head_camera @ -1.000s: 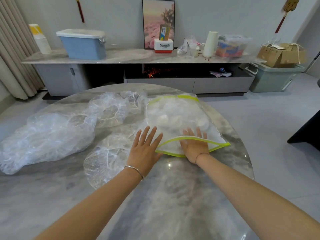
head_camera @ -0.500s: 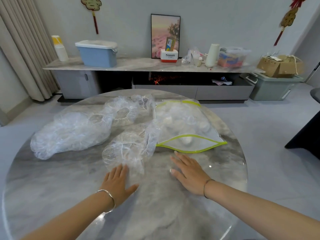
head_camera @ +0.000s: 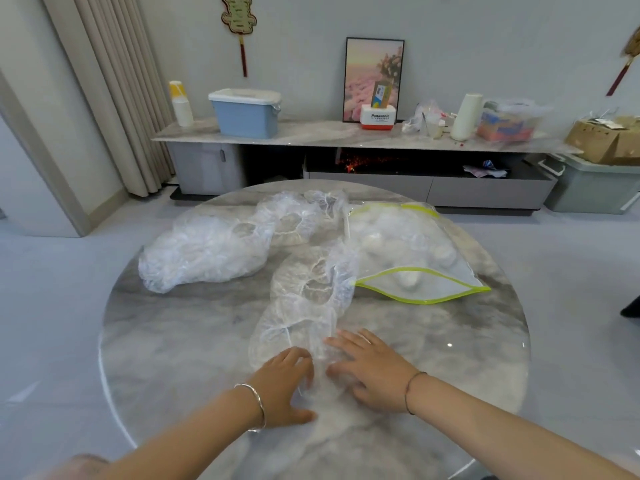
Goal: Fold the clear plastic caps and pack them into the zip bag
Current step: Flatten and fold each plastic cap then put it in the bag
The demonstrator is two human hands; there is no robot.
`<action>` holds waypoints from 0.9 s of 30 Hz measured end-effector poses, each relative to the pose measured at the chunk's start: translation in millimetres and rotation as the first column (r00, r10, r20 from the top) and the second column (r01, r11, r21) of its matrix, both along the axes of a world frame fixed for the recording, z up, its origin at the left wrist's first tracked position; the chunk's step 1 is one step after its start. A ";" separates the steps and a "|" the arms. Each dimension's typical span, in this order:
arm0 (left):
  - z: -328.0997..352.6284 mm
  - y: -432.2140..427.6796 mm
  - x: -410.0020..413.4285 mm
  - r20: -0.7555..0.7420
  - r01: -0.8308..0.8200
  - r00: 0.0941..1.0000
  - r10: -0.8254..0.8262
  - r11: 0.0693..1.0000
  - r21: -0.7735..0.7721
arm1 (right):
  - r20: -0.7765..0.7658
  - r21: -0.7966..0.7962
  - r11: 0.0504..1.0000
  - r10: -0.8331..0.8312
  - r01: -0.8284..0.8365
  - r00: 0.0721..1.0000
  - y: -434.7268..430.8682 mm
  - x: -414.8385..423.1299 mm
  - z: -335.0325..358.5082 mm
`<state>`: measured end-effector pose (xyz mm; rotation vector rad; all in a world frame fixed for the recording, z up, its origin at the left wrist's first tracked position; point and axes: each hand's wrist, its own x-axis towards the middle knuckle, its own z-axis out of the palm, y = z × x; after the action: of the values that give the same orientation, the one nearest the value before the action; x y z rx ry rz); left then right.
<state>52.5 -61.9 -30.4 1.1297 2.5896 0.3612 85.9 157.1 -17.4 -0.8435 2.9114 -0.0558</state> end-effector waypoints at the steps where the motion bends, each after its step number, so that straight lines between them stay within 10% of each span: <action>1: -1.9 -1.6 0.1 -0.011 0.010 1.000 -0.010 1.000 0.010 | -0.042 0.036 0.999 -0.011 0.013 0.999 2.3 -1.1 -0.8; 9: -6.2 -5.3 1.9 -0.100 -0.030 0.994 0.038 0.996 0.080 | -0.137 -0.095 0.971 -0.231 0.220 0.963 22.3 -2.1 3.6; 19: -10.7 -1.9 3.2 -0.027 0.042 0.999 -0.037 0.970 0.240 | -0.274 0.153 0.986 0.100 -0.059 0.957 16.5 -1.7 -4.4; 23: -1.6 -4.9 0.6 0.025 -0.092 0.996 0.089 0.935 0.342 | -0.040 -0.167 0.981 -0.103 0.095 0.994 32.1 0.6 -5.3; 27: 3.0 -3.8 1.1 0.142 -0.332 0.943 0.300 0.851 0.407 | 0.310 -0.488 0.749 -0.330 0.447 0.892 31.5 8.5 -4.1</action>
<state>53.6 -65.7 -27.4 0.7738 2.7019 1.0699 94.4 188.6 -21.5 -0.2162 2.8311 -0.9979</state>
